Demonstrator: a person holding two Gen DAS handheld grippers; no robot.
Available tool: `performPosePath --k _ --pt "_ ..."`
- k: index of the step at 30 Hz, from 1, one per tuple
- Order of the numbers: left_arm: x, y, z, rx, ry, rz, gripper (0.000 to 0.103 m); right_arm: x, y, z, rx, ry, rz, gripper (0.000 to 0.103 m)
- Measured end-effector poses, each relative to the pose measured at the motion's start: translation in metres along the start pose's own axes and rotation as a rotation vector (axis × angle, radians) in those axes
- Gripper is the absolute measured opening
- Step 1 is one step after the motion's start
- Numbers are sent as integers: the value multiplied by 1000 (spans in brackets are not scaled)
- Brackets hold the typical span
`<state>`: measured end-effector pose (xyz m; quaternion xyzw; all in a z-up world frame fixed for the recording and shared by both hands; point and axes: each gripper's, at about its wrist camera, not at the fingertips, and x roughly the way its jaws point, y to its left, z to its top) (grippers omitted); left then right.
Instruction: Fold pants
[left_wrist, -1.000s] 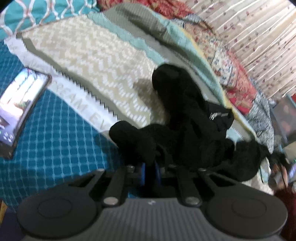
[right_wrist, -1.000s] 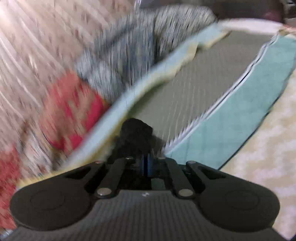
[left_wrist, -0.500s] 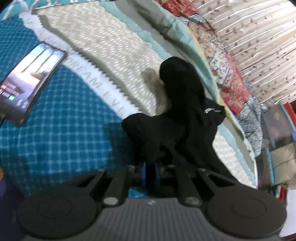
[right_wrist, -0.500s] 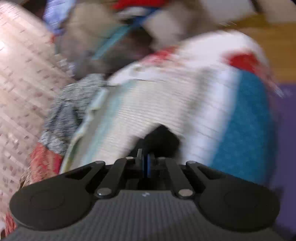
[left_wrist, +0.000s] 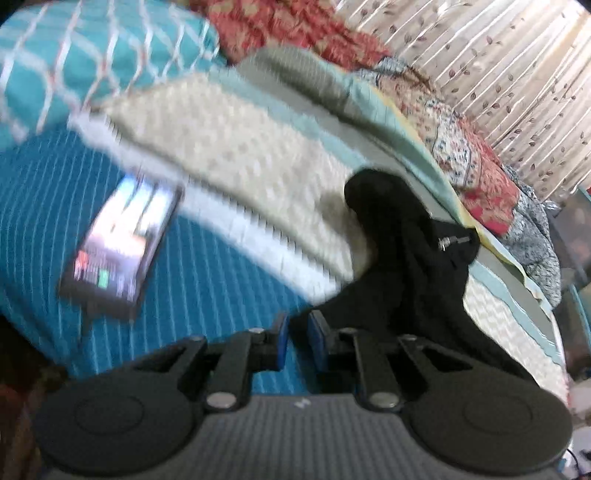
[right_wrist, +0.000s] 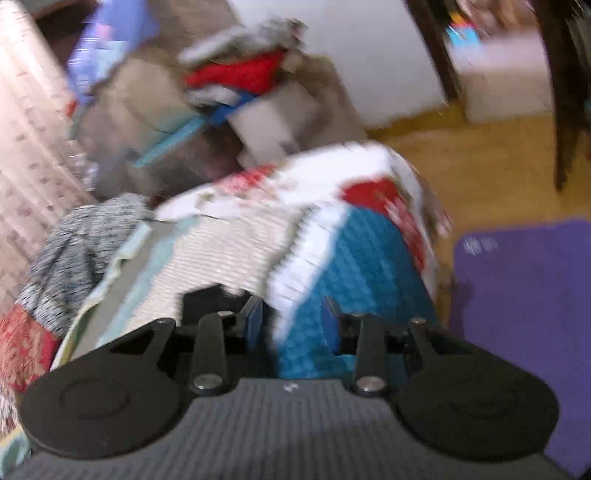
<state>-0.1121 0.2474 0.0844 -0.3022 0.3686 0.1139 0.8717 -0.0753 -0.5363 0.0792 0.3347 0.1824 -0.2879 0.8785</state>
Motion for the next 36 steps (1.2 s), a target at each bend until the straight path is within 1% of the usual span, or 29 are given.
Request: performPosePath --k 2,4,6,7,9,10,12,13,14,15,16,17,18,19,21,22,23,24,25,26,28,29,30,31,32,33,34,35,36 --pt "12 -14 21 65 -44 0 13 -2 24 -4 -63 35 106 39" --pt "37 -34 40 158 -98 33 14 -2 53 -16 -122 103 199 39" --pt "66 -48 54 219 -117 48 14 7 87 -32 -163 207 313 39" --pt "83 -55 60 227 -117 42 17 13 103 -40 -188 259 361 39" --pt "112 -64 72 191 -89 -10 30 22 147 -58 -265 352 440 39" --pt "122 -68 76 177 -86 -41 47 27 171 -66 -318 387 471 39" --pt "139 -80 80 180 -110 -67 60 36 222 -84 -437 468 542 39" --pt "145 -86 81 187 -124 -74 64 40 250 -96 -486 523 589 39" --pt "153 -91 83 180 -131 -97 72 44 275 -108 -509 579 638 39" --pt "157 -93 85 163 -132 -119 77 49 302 -124 -518 642 687 39" --pt "162 -94 89 143 -132 -144 86 54 325 -140 -521 690 719 39" --pt "165 -94 92 127 -134 -159 90 57 346 -156 -529 723 737 39" --pt "167 -93 96 117 -145 -165 90 61 368 -176 -559 745 753 39" --pt "167 -90 100 112 -166 -170 91 62 388 -197 -629 738 775 39" --pt "167 -85 108 108 -198 -168 95 54 421 -241 -871 637 789 42" --pt "167 -83 111 108 -210 -166 98 54 433 -260 -969 605 790 45" --pt "168 -80 114 113 -220 -167 98 58 442 -278 -1048 594 806 46" --pt "171 -80 117 123 -218 -170 99 64 448 -293 -1100 593 826 49" --pt "173 -80 118 132 -211 -173 100 72 453 -304 -1141 591 836 55" --pt "177 -80 118 143 -200 -182 103 75 459 -316 -1179 578 836 58" --pt "184 -83 118 158 -182 -200 103 84 468 -336 -1232 560 831 66" --pt "188 -86 115 173 -166 -207 103 88 467 -342 -1260 554 816 66" --pt "192 -89 113 190 -155 -209 100 97 466 -349 -1303 548 777 60" --pt "194 -92 110 206 -148 -213 86 104 466 -351 -1313 554 752 45" --pt "195 -97 106 236 -131 -222 64 108 466 -345 -1279 563 752 39" --pt "196 -100 104 263 -118 -228 56 109 466 -330 -1237 543 737 13" --pt "196 -102 103 281 -118 -231 41 108 465 -314 -1195 502 729 14" --pt "194 -106 101 303 -121 -238 24 108 463 -293 -1136 469 730 13" --pt "193 -109 101 319 -118 -240 21 111 459 -266 -1066 437 719 13"
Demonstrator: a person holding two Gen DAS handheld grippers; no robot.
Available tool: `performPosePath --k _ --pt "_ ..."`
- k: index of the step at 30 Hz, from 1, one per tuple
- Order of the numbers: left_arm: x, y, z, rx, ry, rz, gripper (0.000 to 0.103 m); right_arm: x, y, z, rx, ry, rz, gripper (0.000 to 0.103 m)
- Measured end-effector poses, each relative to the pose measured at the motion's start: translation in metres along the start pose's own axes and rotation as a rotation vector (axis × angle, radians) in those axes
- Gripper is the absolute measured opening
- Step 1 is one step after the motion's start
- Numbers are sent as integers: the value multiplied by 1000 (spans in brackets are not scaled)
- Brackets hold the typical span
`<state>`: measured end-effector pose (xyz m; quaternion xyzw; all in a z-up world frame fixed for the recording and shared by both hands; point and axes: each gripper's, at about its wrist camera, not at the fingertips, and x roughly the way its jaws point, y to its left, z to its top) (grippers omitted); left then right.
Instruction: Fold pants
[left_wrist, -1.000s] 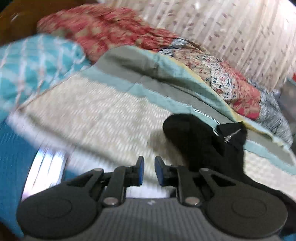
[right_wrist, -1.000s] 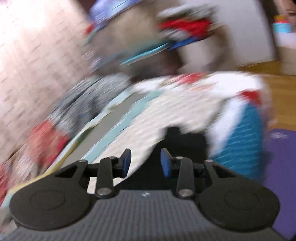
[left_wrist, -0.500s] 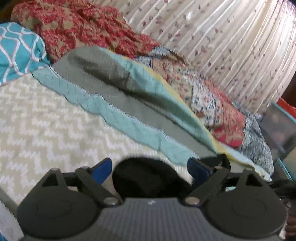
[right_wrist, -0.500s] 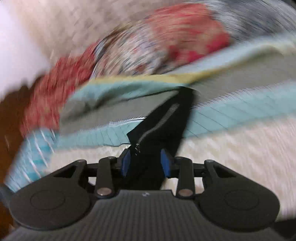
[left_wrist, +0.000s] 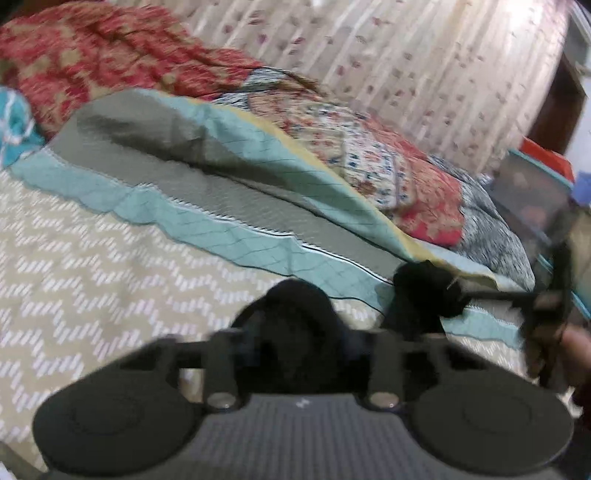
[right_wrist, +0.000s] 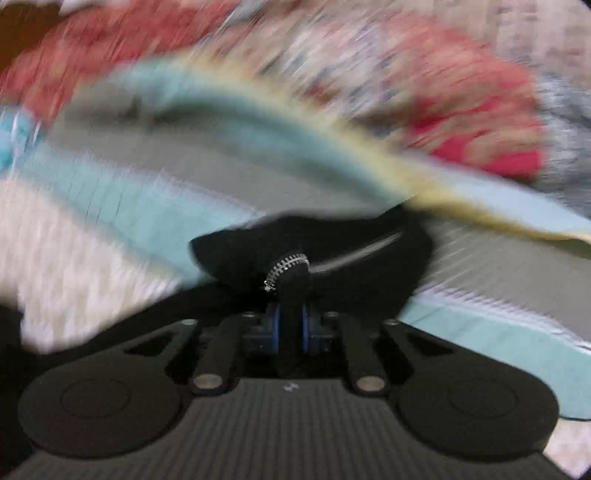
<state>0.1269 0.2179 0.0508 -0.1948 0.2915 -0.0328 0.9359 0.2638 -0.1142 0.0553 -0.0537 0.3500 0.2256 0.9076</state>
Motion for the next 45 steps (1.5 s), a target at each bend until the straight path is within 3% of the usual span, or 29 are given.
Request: performPosePath --k 3,6,10,13,17,21,23,24,25,26,27,29,32,35,38,41,45 --pt "-8 -10 8 6 -30 -7 20 -59 -60 14 138 -123 -87 13" --pt "-19 -24 24 19 -105 3 17 -125 -121 13 222 -218 -240 13" --pt "-32 -33 45 -46 -212 56 16 -205 -179 -3 304 -304 -401 13" --pt "-24 -30 56 -115 -222 78 16 -250 -216 -25 384 -320 -469 13" --pt "9 -45 58 -77 -199 94 16 -251 -253 -54 479 -284 -503 14" --pt "53 -64 51 -20 -154 161 18 -212 -279 -82 598 -198 -519 17" --pt "87 -69 46 11 -68 220 30 -179 -291 -97 660 -121 -523 30" --pt "102 -68 44 27 0 254 43 -166 -293 -108 677 -80 -580 38" --pt "109 -66 44 34 54 281 46 -156 -294 -119 708 -46 -642 40" --pt "110 -63 45 31 94 298 46 -153 -296 -131 758 -42 -646 41" --pt "102 -59 45 25 87 279 49 -156 -295 -140 798 -63 -606 41" --pt "72 -49 46 25 27 235 66 -162 -287 -151 794 -88 -560 40" --pt "28 -30 36 33 -16 214 71 -183 -260 -160 729 -126 -498 41" --pt "1 -14 13 40 36 214 71 -200 -229 -169 703 -158 -351 41" --pt "-17 -8 -5 48 40 288 72 -201 -181 -173 634 -142 -196 41" --pt "-35 7 -16 -32 36 294 72 -192 -128 -174 557 -104 -55 41" --pt "-42 15 -36 -65 148 276 77 -162 -53 -153 429 -52 149 41"
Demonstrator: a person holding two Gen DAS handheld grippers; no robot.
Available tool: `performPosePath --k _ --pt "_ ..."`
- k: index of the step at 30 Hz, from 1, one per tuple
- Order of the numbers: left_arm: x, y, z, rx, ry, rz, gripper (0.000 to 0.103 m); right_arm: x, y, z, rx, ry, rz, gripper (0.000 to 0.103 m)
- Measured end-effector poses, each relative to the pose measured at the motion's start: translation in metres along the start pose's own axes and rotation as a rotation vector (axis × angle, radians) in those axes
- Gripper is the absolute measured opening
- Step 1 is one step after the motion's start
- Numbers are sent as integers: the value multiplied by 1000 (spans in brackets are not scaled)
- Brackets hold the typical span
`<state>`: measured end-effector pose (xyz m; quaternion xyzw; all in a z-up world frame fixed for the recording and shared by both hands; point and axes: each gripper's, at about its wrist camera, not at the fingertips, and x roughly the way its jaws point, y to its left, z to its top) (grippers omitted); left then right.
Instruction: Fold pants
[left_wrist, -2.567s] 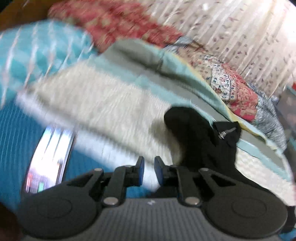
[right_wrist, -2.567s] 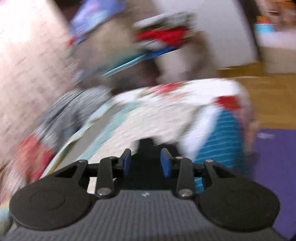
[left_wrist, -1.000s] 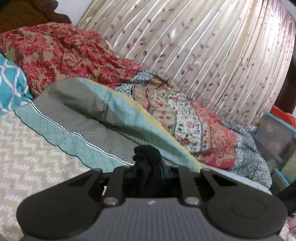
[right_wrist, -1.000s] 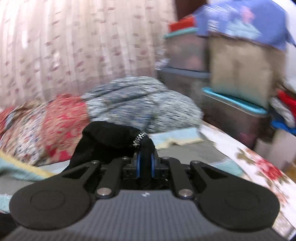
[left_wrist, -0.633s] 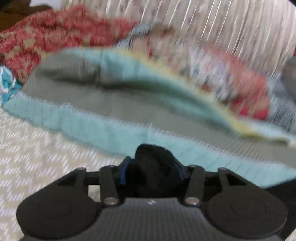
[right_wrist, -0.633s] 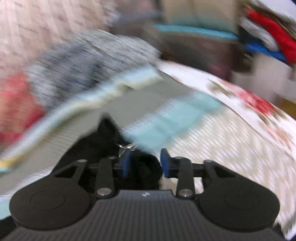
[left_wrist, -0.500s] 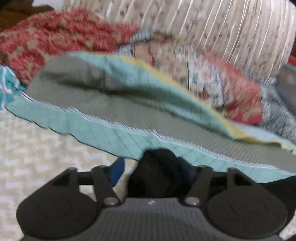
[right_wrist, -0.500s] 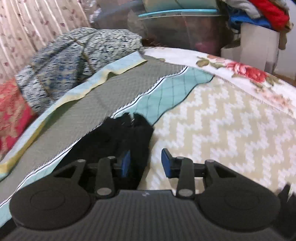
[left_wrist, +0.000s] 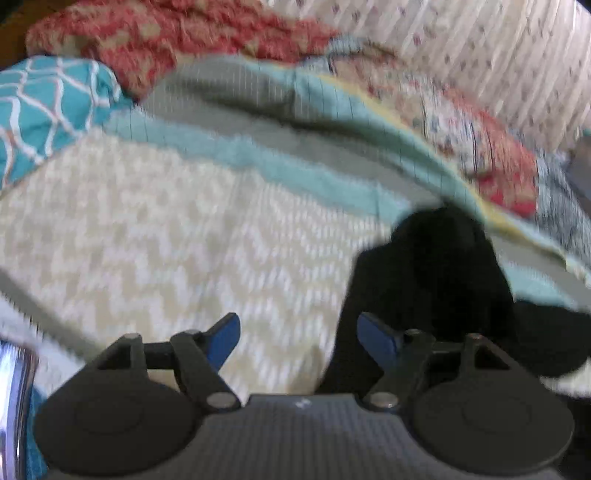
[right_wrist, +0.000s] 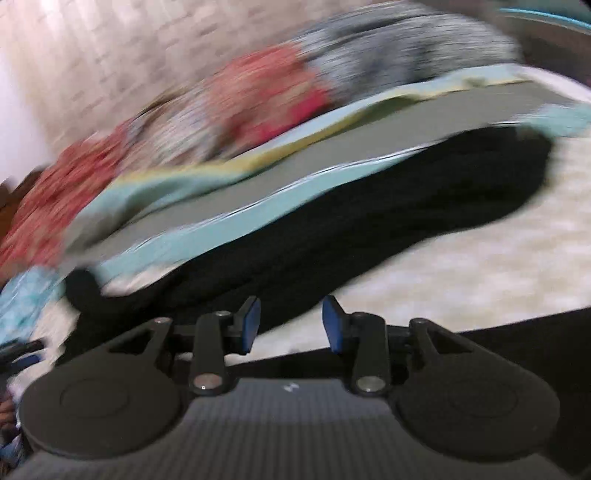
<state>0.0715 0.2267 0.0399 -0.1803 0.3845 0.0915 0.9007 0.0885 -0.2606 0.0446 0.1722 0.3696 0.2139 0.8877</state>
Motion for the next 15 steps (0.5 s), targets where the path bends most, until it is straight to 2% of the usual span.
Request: performPosePath --k 1,3,6,8,10,13,15 --pt "-2 0 -8 23 36 13 82 12 20 0 -23 22 47 41" --pt "-7 2 -21 38 81 0 84 38 64 8 -80 54 129 42" --pt "-22 5 -45 6 131 -67 93 78 141 30 -225 70 226 55" --pt "-32 3 -59 3 142 -100 93 107 197 51 -335 70 266 63" --pt "-42 0 -71 12 137 -129 93 141 244 66 -429 111 313 75" --pt "-49 6 -83 -52 137 -177 93 203 298 78 -493 195 298 75" --pt "-51 10 -84 -88 124 -196 90 244 320 75 -547 258 249 76"
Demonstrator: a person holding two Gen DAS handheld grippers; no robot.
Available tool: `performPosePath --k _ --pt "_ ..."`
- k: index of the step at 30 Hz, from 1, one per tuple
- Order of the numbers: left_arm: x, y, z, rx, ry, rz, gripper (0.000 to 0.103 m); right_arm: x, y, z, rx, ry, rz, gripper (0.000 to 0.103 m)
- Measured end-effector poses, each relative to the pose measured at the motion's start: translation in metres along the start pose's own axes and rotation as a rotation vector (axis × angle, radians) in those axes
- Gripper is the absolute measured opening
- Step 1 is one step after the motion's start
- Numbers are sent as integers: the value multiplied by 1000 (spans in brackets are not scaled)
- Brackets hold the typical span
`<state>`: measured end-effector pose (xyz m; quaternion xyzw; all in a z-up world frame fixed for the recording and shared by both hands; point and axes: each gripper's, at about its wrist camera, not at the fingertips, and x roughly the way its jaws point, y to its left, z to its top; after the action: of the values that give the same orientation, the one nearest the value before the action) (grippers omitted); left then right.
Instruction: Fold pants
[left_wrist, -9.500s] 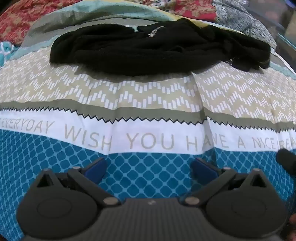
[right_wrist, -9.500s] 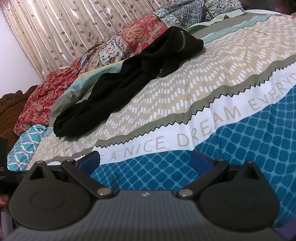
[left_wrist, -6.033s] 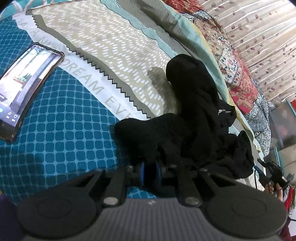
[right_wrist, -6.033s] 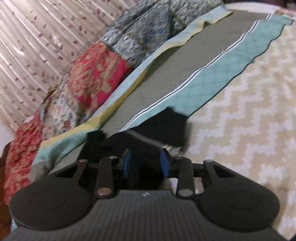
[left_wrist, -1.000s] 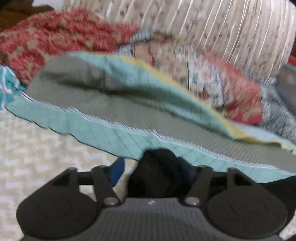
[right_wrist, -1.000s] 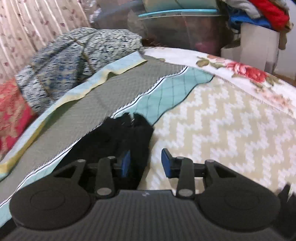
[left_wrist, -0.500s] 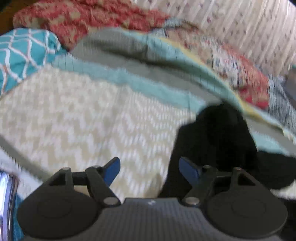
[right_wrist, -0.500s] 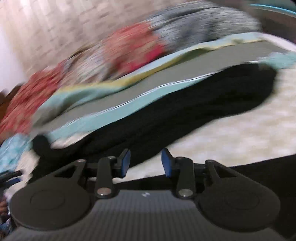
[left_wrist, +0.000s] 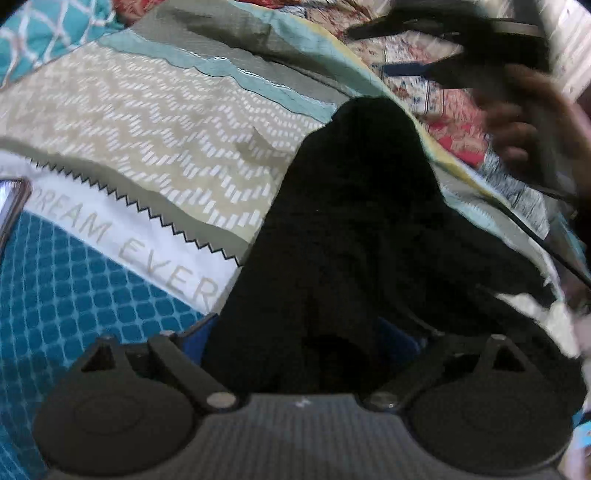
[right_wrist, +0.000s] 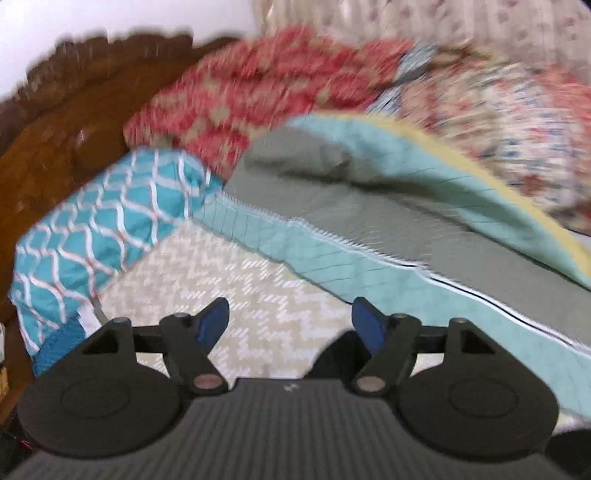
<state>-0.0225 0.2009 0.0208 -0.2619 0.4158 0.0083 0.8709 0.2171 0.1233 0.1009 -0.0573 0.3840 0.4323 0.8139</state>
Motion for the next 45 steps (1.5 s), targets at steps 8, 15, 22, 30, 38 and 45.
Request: performPosePath --k 8,15,22,30,38,45 --pt "-7 16 -7 12 -45 -71 51 68 -45 -47 127 319 -115 32" --pt "-52 17 -26 37 -251 -57 50 -3 4 3 51 -90 423 24" --pt "-39 15 -40 28 -149 93 59 54 22 -17 30 -133 -110 55" --pt "-94 34 -35 43 -298 97 62 -32 -8 -92 102 -146 52 55" --pt "-100 23 35 225 -396 320 63 -125 -84 -196 381 -94 -53 54" --pt "6 -77 106 751 -336 296 82 -255 -236 -205 655 -282 -490 51"
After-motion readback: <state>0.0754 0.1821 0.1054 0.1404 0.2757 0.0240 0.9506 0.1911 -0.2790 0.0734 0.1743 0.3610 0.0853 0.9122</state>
